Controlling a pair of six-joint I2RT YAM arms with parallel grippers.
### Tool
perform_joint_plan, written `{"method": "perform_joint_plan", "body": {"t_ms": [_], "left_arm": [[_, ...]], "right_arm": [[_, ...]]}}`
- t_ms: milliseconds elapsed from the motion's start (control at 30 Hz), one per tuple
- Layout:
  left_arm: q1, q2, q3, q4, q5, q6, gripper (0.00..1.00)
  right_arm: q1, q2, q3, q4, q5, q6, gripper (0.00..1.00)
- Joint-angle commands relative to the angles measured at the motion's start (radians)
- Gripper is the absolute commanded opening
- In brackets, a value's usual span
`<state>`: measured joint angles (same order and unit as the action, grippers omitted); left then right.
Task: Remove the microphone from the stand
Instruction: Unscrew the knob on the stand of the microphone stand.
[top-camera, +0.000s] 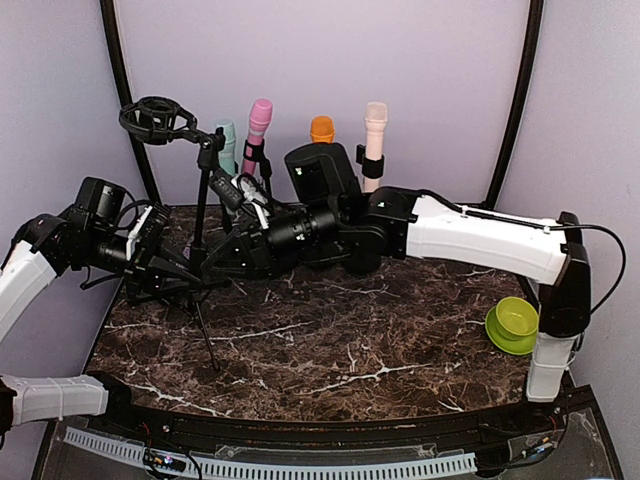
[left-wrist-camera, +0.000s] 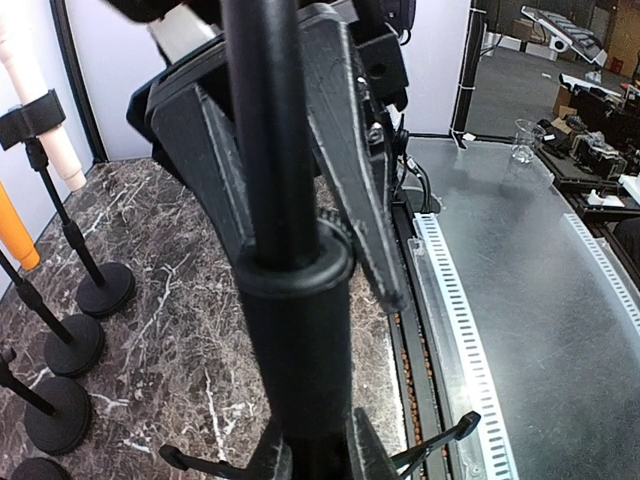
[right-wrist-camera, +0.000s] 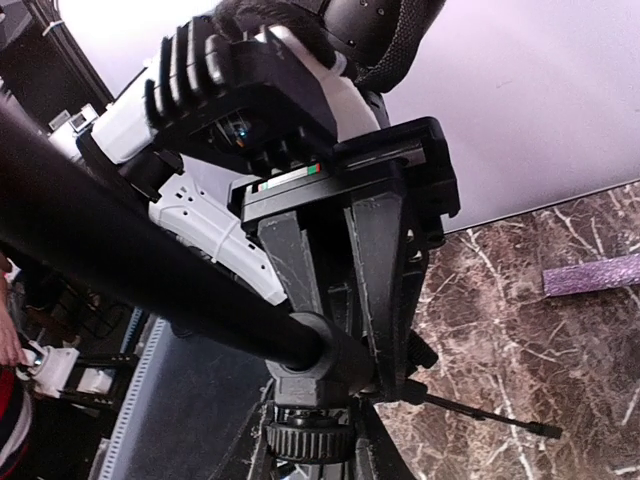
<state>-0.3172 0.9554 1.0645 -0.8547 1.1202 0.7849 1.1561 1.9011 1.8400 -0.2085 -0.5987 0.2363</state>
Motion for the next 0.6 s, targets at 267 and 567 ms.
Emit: {"method": "perform_joint_plan", "body": {"t_ms": [267, 567], "left_arm": [[-0.004, -0.03, 0.031, -0.01, 0.003, 0.172, 0.0], [-0.004, -0.032, 0.026, -0.012, 0.007, 0.17, 0.0]], "right_arm": [[-0.081, 0.009, -0.095, 0.436, -0.354, 0.513, 0.05], [-0.102, 0.089, -0.157, 1.066, -0.487, 1.068, 0.18]]}}
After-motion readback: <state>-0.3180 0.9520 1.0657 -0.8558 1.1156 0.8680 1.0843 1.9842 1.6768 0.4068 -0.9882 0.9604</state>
